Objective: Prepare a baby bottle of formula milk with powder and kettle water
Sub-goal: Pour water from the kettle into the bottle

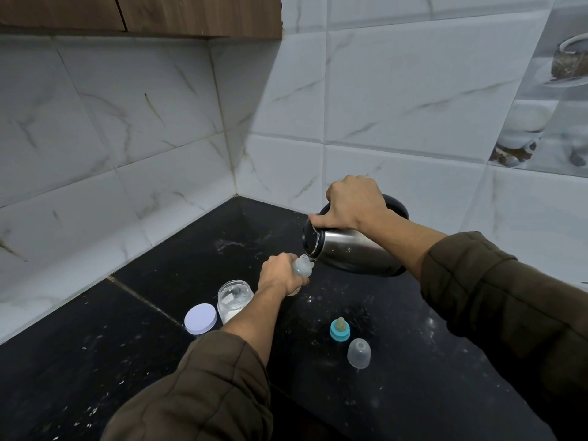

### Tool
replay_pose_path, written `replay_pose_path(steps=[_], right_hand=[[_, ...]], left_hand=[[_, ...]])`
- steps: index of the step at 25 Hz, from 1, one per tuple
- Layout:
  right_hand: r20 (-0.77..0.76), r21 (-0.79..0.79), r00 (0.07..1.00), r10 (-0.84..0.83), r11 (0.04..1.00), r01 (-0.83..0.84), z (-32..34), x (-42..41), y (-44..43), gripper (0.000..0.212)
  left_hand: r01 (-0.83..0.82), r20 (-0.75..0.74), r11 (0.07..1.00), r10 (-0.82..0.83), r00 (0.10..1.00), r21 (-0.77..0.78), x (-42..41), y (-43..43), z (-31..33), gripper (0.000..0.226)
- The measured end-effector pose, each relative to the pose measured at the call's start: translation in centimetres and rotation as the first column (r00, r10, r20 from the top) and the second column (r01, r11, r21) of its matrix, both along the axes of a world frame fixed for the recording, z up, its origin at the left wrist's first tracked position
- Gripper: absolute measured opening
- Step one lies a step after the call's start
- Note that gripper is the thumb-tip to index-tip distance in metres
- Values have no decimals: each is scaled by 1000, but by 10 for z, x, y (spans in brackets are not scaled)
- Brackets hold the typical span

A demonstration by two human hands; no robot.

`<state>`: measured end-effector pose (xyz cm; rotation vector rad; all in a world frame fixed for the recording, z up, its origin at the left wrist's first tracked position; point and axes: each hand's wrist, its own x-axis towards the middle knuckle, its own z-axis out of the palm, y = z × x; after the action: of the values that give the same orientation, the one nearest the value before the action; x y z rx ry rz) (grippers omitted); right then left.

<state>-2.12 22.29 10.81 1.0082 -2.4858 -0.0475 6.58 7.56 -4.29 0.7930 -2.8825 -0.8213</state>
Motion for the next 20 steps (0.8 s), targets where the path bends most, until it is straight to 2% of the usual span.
replay_pose_path(steps=[10,20], right_hand=[[-16,3,1000,8,1000,-7,0,-1,0,59],[-31,17,999,13,1000,-12,3,0,0,59]], left_hand=[[5,-3,1000,-5,1000,14,-2,2,3,56],[2,-2,1000,-2,1000,28,-4,5,3,62]])
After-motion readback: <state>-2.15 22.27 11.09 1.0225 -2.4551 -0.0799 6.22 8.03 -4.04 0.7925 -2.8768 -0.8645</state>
